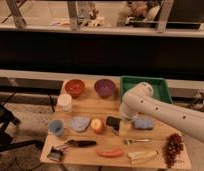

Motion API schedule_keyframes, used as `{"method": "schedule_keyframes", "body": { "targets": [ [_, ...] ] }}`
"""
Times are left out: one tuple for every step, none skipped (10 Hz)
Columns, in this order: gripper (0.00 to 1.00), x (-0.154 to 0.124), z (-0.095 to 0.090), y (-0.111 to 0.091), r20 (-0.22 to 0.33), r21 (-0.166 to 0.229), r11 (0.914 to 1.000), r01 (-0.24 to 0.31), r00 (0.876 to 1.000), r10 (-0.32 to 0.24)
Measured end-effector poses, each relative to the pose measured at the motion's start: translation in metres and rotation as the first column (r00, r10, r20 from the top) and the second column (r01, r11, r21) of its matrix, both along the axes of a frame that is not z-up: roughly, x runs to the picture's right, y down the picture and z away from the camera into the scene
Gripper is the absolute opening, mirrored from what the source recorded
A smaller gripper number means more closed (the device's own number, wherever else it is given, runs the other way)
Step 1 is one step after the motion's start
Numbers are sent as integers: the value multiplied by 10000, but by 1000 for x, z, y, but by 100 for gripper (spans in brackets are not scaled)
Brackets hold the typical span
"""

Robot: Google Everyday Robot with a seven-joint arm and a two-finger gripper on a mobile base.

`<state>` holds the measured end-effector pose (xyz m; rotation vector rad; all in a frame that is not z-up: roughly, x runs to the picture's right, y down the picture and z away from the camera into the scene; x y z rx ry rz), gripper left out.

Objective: Place eraser in metal cup

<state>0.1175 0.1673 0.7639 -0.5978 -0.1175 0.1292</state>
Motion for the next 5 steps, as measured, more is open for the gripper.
{"method": "schedule_keyframes", "body": {
  "targets": [
    [80,1,-4,-5,-24,121,9999,9,10000,-9],
    [80,2,-10,-13,-49,312,9995,-1,10000,3],
    [80,4,-14,-18,-78,446,9990,-22,10000,25],
    [80,6,-17,-21,-102,531,9986,-59,9999,65],
    [80,5,-18,-22,-60,571,9984,-52,10000,56]
  ]
}}
